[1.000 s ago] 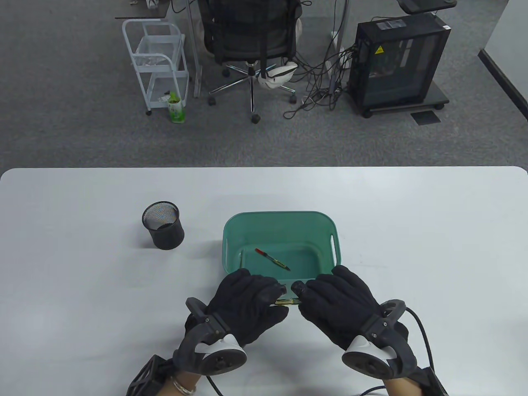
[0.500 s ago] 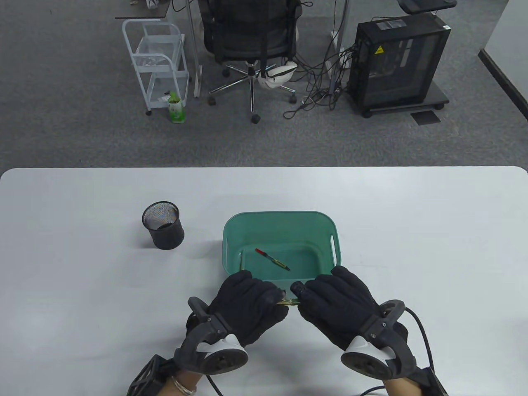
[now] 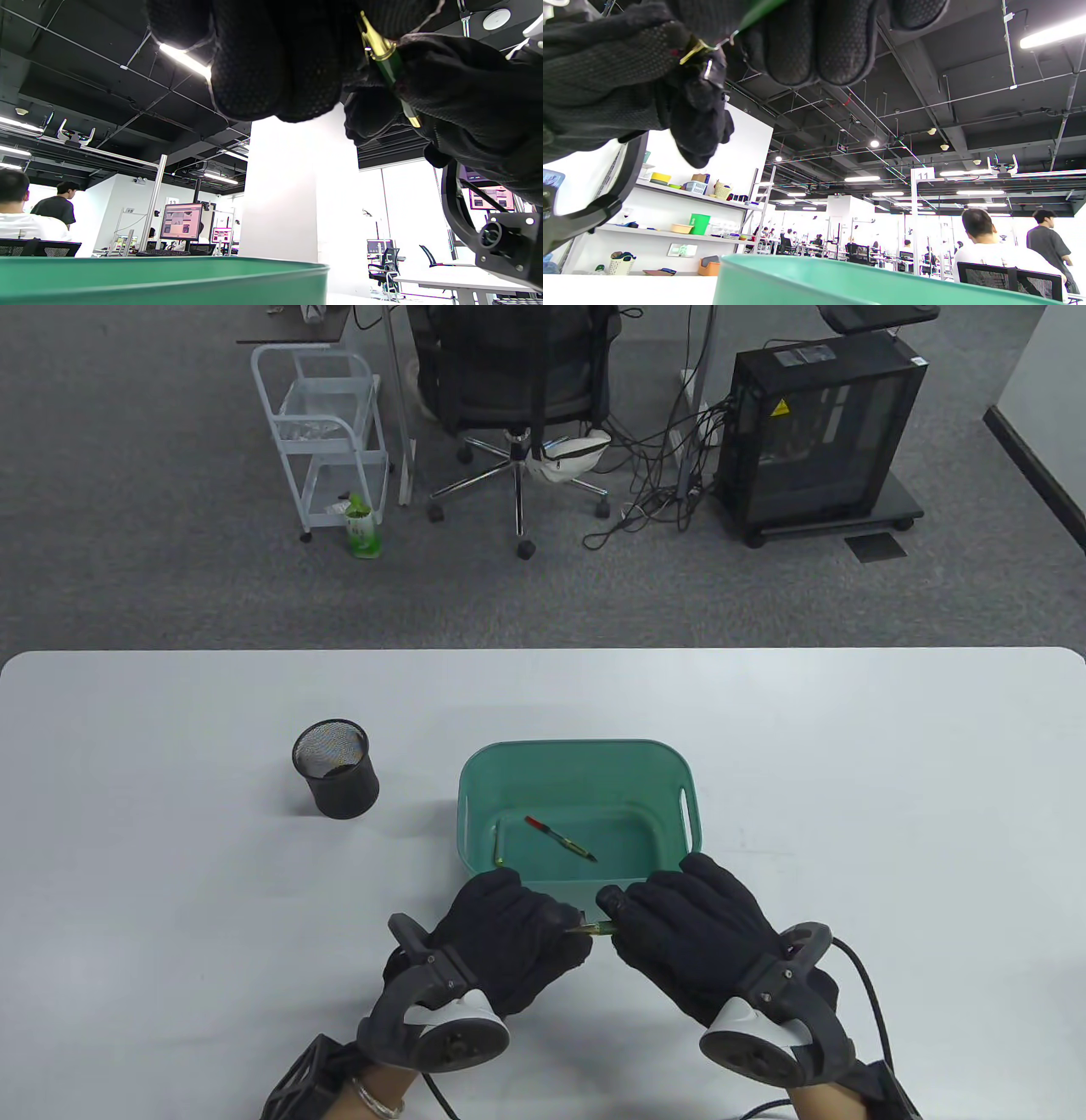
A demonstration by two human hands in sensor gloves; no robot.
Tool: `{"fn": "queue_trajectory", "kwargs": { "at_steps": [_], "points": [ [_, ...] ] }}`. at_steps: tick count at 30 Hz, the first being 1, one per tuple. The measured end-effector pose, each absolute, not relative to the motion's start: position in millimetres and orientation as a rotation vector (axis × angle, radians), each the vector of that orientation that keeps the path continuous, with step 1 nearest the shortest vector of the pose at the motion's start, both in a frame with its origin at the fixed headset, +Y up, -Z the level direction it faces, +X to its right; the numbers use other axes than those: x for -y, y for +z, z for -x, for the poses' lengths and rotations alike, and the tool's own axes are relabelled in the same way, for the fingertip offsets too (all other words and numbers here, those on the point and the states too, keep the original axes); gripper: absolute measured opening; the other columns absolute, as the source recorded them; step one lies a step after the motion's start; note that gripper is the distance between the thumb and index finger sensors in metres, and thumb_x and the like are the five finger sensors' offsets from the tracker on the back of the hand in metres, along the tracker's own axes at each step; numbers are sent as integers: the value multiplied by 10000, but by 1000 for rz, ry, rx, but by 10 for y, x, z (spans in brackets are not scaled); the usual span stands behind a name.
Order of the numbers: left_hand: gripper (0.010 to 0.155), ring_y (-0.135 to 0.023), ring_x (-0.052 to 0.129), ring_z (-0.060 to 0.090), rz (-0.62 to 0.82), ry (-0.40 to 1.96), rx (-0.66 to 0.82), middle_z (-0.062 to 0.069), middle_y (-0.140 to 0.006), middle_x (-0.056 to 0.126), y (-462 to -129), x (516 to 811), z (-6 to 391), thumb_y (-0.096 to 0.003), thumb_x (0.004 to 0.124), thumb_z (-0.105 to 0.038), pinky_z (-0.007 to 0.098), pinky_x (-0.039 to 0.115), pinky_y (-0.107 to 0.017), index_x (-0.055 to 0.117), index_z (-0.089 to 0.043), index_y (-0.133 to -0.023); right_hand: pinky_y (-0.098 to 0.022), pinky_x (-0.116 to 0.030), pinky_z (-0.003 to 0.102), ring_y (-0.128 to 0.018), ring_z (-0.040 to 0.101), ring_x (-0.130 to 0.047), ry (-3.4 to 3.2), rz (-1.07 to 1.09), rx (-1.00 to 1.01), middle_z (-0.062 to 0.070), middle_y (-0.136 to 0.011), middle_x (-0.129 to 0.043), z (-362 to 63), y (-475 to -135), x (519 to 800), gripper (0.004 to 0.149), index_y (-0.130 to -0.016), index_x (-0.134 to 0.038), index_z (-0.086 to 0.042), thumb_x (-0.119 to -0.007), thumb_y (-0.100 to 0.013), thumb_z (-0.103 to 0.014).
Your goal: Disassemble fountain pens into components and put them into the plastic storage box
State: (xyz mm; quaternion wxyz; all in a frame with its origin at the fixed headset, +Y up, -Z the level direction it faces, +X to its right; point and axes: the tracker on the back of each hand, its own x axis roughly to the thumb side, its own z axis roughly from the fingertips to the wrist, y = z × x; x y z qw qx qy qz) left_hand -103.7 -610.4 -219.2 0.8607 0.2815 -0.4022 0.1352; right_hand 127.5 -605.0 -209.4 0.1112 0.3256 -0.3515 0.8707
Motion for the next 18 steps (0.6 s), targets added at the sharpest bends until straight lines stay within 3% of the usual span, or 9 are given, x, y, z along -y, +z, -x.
{"fn": "queue_trajectory", "kwargs": {
  "at_steps": [18],
  "points": [
    [538, -438, 1054, 176, -591, 308, 851, 0, -534, 1083, -2209, 6108, 1053, -664, 545, -480, 460, 767, -632, 964, -143, -680, -769, -604, 467, -818, 120, -868, 2558, -966, 1026, -97, -850, -882, -1269, -2092, 6070, 448, -938, -839, -324, -703, -543, -485]
  ]
}}
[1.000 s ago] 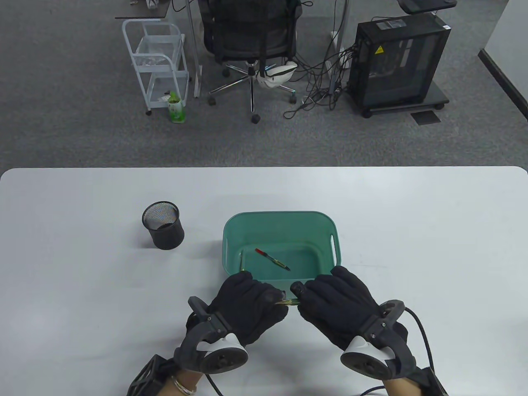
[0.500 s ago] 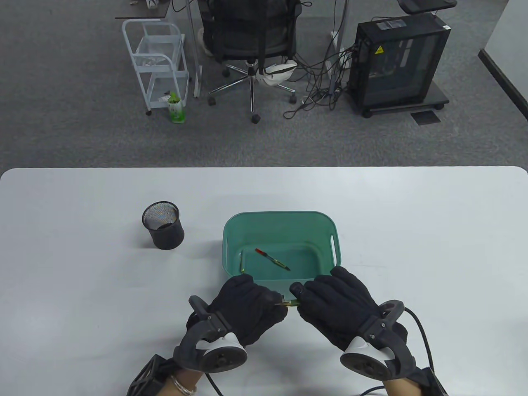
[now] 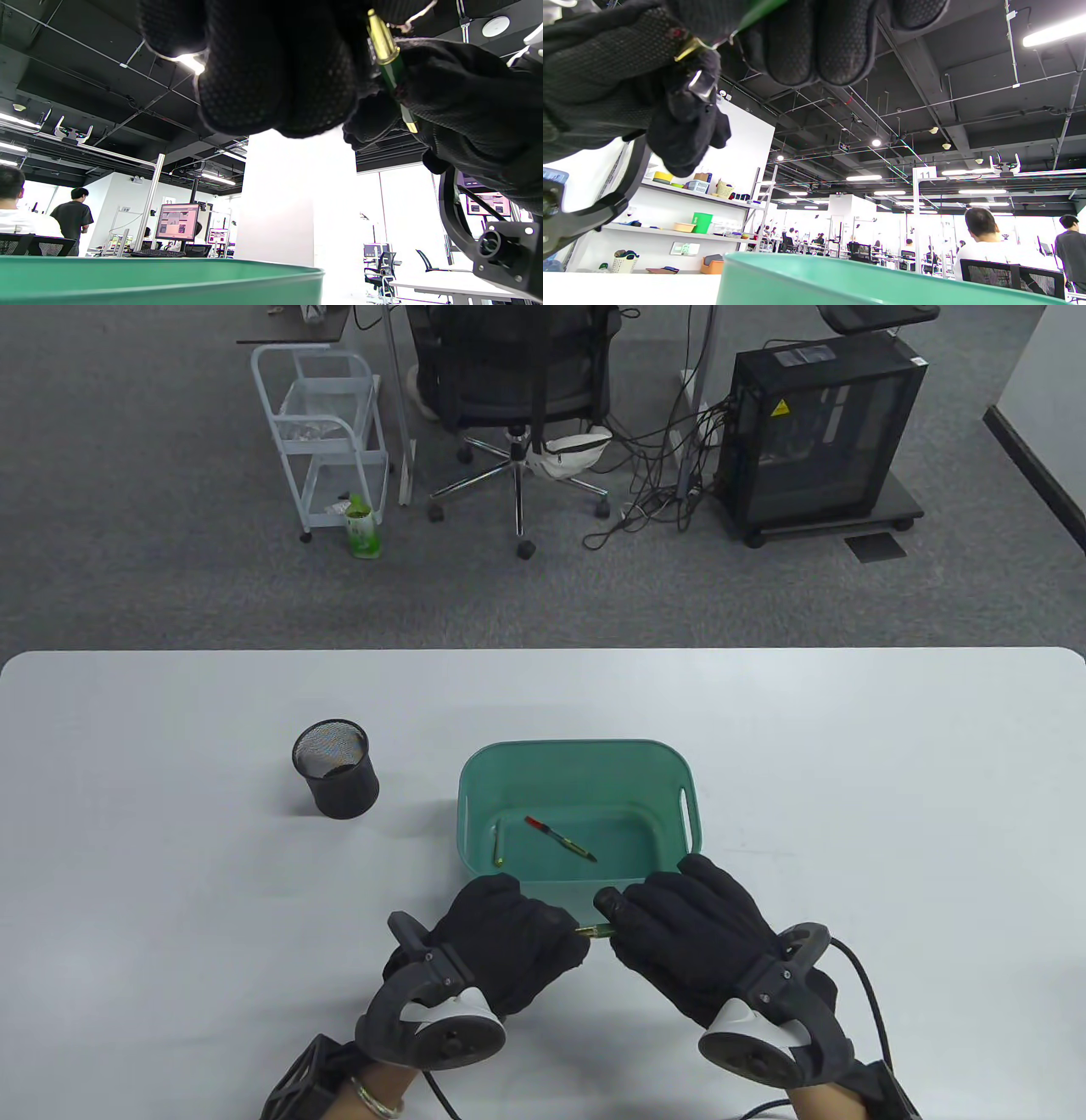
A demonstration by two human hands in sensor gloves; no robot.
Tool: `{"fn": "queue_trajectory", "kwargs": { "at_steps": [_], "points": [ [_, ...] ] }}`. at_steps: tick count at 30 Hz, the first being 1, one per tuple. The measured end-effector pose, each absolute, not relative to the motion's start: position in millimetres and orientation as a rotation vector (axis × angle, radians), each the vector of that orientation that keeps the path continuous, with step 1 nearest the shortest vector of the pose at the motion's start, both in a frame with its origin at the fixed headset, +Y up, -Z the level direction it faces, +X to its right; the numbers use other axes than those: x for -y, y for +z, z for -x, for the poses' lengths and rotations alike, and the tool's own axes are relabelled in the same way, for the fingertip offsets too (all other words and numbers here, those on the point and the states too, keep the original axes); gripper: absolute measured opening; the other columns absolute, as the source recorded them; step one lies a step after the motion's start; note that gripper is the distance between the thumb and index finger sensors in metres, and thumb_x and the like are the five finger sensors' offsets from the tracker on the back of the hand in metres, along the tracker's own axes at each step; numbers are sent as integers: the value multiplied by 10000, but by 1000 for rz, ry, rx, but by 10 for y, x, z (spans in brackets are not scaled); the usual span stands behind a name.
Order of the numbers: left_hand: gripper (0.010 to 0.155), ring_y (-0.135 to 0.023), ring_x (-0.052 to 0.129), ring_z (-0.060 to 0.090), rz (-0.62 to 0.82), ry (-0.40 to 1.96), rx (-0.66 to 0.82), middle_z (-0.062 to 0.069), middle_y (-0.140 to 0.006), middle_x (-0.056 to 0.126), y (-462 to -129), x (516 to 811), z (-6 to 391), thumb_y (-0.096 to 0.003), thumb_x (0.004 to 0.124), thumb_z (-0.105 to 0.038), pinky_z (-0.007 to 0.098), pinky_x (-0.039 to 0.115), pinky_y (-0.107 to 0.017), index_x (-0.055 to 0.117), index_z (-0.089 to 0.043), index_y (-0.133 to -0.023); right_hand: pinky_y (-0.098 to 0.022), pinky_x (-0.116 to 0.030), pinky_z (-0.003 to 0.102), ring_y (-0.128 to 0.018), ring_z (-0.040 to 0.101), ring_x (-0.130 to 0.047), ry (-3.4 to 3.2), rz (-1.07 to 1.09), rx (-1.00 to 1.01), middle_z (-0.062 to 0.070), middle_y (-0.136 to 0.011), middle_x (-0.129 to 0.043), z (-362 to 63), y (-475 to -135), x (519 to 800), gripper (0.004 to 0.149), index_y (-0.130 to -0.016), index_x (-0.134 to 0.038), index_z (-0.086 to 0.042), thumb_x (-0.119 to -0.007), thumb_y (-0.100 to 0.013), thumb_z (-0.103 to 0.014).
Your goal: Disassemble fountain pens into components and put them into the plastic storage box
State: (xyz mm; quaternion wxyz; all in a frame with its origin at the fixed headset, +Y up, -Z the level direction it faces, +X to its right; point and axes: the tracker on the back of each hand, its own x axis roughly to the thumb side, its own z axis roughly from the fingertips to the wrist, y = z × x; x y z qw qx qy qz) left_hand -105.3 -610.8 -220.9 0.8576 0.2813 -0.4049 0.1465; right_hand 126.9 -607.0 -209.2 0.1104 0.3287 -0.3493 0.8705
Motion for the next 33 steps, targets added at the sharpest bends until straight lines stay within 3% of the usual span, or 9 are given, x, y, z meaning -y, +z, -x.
{"fn": "queue_trajectory", "kwargs": {
  "at_steps": [3, 9, 16, 23, 33],
  "points": [
    [540, -454, 1052, 183, -593, 311, 849, 6, -551, 1082, -2212, 6109, 1056, -665, 547, -486, 465, 761, -638, 962, -143, -695, -769, -605, 467, -817, 119, -869, 2558, -966, 1026, -97, -849, -882, -1269, -2093, 6071, 447, -937, -840, -324, -703, -543, -485],
    [571, -652, 1004, 238, -600, 315, 834, 51, -757, 1031, -2219, 6116, 1080, -661, 554, -543, 515, 694, -706, 898, -139, -872, -768, -605, 467, -816, 119, -870, 2564, -959, 1026, -128, -846, -881, -1276, -2102, 6073, 450, -938, -839, -321, -703, -542, -486],
    [596, -812, 922, 247, -617, 298, 815, 67, -945, 913, -2207, 6118, 1085, -617, 677, -596, 526, 630, -765, 731, -157, -1016, -767, -607, 467, -814, 119, -872, 2574, -947, 1026, -127, -845, -881, -1292, -2120, 6073, 449, -937, -839, -322, -702, -543, -487],
    [456, -738, 953, 201, -641, 273, 818, 21, -862, 942, -2189, 6132, 1053, -629, 739, -508, 500, 650, -755, 762, -172, -937, -767, -607, 467, -815, 120, -871, 2574, -948, 1025, -125, -845, -882, -1295, -2126, 6071, 448, -937, -840, -323, -701, -544, -487],
    [443, -643, 990, 191, -633, 282, 825, 18, -766, 992, -2196, 6134, 1052, -645, 684, -495, 490, 679, -729, 822, -144, -879, -767, -607, 467, -815, 119, -871, 2573, -955, 1018, -125, -845, -882, -1286, -2129, 6076, 449, -939, -838, -323, -701, -543, -487]
  ]
}}
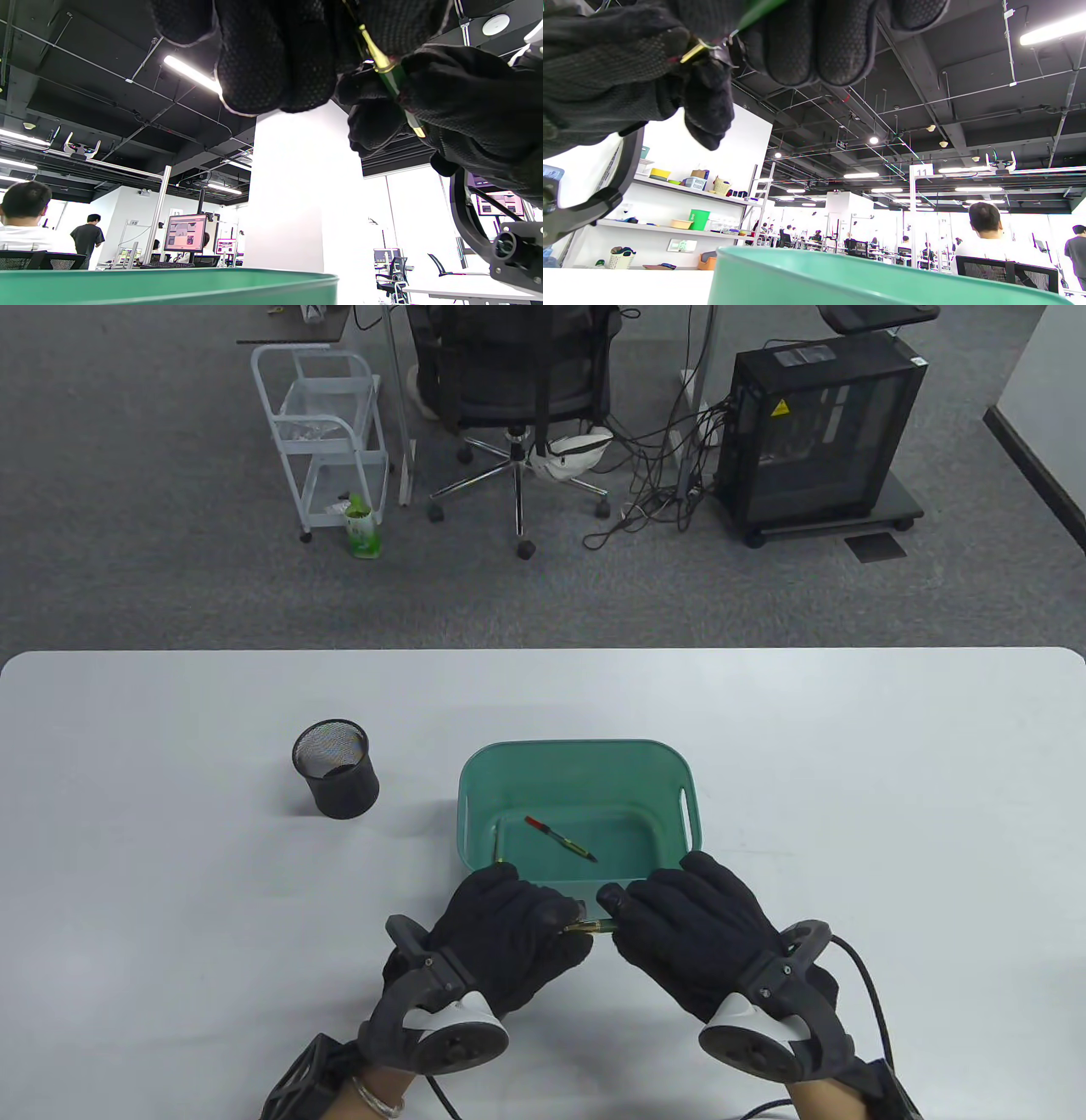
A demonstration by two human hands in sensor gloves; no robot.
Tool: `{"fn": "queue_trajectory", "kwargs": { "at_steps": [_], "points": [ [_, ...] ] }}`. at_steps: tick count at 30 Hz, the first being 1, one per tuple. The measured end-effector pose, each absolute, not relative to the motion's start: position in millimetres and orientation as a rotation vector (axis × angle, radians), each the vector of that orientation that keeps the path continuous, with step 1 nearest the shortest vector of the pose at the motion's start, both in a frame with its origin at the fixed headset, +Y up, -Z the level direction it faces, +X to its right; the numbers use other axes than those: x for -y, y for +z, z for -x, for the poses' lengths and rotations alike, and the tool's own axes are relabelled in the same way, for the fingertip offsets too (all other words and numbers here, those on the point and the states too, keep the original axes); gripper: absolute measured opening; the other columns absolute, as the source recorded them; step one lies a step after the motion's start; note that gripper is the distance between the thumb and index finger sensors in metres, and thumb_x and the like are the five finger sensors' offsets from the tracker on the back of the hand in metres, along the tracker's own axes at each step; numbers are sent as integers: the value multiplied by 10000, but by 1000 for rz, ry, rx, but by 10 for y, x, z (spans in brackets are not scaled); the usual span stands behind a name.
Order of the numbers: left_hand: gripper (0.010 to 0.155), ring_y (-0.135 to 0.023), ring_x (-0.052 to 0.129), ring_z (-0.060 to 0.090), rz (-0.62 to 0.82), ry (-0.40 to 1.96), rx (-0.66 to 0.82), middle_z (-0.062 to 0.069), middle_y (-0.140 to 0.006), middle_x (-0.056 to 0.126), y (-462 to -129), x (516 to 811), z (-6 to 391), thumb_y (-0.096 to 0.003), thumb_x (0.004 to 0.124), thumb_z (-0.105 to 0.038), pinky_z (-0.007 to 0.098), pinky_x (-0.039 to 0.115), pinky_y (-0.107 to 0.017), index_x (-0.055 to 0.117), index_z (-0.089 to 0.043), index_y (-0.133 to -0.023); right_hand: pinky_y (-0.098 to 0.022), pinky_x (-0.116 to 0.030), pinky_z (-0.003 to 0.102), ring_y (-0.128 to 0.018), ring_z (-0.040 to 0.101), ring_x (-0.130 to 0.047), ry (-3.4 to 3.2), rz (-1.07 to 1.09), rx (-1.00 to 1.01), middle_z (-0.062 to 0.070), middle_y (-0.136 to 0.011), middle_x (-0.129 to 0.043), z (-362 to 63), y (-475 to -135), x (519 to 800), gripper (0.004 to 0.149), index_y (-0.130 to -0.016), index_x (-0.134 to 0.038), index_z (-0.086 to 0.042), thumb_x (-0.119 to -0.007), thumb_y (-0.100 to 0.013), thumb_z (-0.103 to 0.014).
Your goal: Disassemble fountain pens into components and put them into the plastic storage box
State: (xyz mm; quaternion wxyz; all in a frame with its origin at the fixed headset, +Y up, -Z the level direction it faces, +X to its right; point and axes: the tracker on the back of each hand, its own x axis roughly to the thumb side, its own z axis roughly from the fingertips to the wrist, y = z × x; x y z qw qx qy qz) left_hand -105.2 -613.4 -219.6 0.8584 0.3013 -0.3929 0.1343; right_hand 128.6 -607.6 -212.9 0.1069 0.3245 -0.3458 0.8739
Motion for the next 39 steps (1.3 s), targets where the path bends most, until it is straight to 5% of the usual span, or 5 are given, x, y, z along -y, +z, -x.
{"fn": "queue_trajectory", "kwargs": {
  "at_steps": [6, 18, 32, 39],
  "points": [
    [483, -581, 1009, 196, -622, 294, 832, 22, -691, 1024, -2206, 6138, 1054, -667, 571, -486, 490, 697, -707, 870, -138, -821, -768, -606, 467, -814, 120, -871, 2566, -961, 1015, -123, -846, -881, -1280, -2125, 6080, 450, -938, -839, -321, -700, -544, -487],
    [528, -463, 1042, 184, -630, 307, 826, -4, -551, 1065, -2220, 6136, 1062, -668, 531, -478, 467, 749, -645, 935, -140, -709, -769, -606, 467, -816, 119, -869, 2566, -966, 1015, -123, -848, -880, -1272, -2115, 6085, 451, -940, -837, -322, -700, -543, -488],
    [602, -802, 927, 259, -634, 305, 817, 75, -929, 925, -2213, 6141, 1085, -645, 601, -591, 538, 622, -767, 729, -157, -1041, -767, -607, 467, -815, 119, -871, 2568, -948, 1027, -121, -846, -882, -1301, -2122, 6078, 450, -938, -838, -322, -699, -544, -488],
    [581, -827, 907, 226, -638, 281, 818, 56, -980, 867, -2196, 6143, 1067, -622, 713, -563, 522, 607, -785, 659, -168, -1045, -767, -607, 467, -814, 119, -871, 2569, -948, 1026, -122, -847, -881, -1304, -2125, 6077, 451, -939, -838, -323, -699, -543, -489]
  ]
}}
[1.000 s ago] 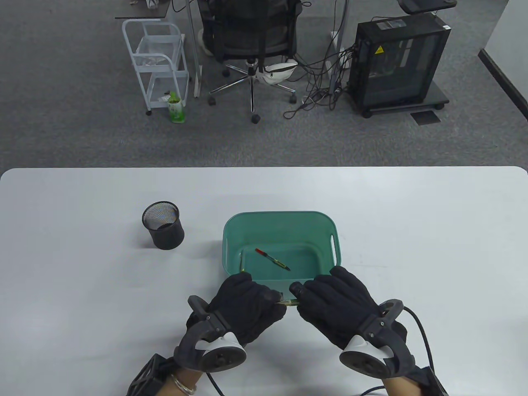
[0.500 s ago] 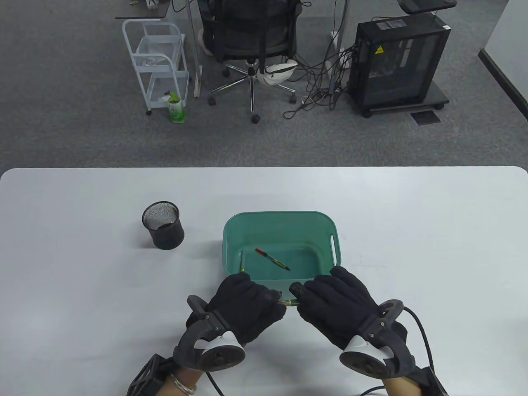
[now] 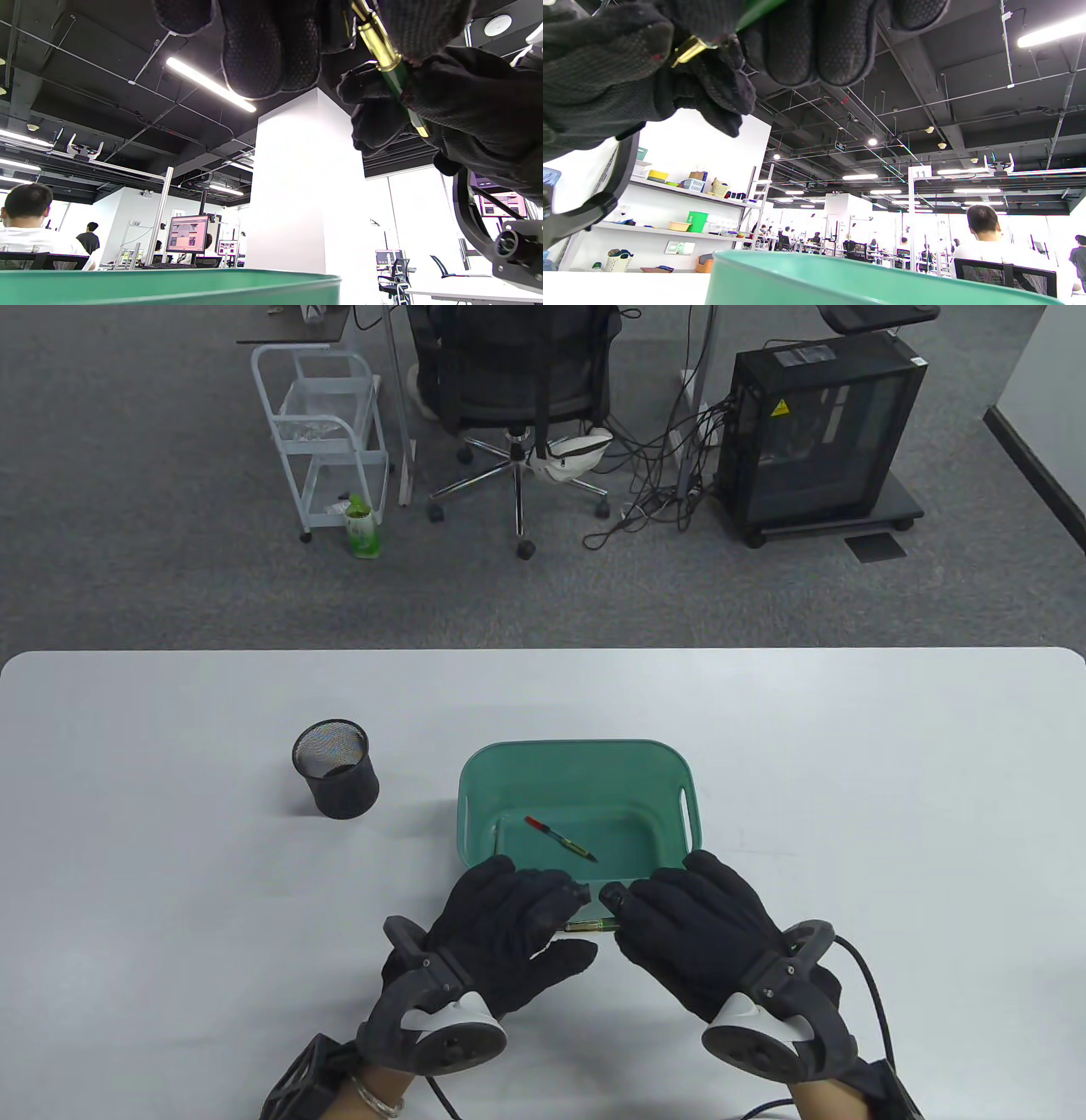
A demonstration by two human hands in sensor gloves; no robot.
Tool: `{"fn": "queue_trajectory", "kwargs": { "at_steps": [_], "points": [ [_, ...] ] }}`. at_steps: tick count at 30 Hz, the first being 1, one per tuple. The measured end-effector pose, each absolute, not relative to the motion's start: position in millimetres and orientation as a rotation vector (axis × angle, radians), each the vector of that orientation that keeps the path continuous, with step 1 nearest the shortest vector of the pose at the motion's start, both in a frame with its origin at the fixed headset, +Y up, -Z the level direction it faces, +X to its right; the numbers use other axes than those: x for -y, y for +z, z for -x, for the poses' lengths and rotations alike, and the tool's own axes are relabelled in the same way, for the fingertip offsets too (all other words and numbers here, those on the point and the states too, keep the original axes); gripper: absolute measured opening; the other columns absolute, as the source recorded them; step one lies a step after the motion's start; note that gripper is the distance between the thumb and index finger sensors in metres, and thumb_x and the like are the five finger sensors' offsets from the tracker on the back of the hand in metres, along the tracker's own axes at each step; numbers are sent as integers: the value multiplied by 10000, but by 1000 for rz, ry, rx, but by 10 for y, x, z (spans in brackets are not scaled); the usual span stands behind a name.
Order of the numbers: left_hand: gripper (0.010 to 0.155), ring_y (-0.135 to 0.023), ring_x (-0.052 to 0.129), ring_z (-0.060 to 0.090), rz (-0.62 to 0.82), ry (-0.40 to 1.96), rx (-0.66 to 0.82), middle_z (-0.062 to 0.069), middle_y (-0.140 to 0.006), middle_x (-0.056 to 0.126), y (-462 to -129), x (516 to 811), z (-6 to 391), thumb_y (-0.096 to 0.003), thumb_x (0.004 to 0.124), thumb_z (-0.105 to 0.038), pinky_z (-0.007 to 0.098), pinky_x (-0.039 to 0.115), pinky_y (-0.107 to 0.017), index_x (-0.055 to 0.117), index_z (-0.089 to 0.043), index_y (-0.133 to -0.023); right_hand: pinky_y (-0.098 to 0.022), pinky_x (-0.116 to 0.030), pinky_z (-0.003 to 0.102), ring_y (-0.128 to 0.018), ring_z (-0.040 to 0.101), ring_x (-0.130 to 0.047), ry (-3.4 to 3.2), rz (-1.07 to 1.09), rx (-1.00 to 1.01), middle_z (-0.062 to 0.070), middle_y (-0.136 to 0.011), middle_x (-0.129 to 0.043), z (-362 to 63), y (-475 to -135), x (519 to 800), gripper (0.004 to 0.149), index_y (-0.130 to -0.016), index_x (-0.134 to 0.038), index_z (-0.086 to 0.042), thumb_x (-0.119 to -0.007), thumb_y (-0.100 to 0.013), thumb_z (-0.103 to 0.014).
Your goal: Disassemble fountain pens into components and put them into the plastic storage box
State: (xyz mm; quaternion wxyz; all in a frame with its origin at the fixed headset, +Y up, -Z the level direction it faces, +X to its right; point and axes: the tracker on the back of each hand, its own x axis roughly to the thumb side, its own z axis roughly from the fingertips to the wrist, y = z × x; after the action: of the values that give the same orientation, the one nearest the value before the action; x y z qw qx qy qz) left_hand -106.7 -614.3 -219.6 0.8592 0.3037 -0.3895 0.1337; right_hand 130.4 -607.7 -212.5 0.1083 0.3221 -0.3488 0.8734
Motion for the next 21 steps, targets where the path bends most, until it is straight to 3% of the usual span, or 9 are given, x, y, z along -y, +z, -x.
{"fn": "queue_trajectory", "kwargs": {
  "at_steps": [8, 21],
  "points": [
    [454, -762, 940, 203, -639, 268, 819, 23, -893, 917, -2188, 6147, 1048, -640, 723, -500, 508, 628, -772, 729, -175, -958, -767, -606, 468, -815, 119, -870, 2569, -948, 1026, -123, -847, -881, -1304, -2127, 6078, 452, -940, -837, -322, -698, -544, -489],
    [453, -658, 992, 200, -630, 278, 825, 28, -785, 990, -2196, 6150, 1042, -655, 657, -499, 501, 666, -740, 814, -145, -889, -767, -606, 468, -815, 120, -871, 2574, -953, 1022, -120, -847, -881, -1303, -2130, 6091, 452, -941, -836, -323, -699, -544, -489]
  ]
}}
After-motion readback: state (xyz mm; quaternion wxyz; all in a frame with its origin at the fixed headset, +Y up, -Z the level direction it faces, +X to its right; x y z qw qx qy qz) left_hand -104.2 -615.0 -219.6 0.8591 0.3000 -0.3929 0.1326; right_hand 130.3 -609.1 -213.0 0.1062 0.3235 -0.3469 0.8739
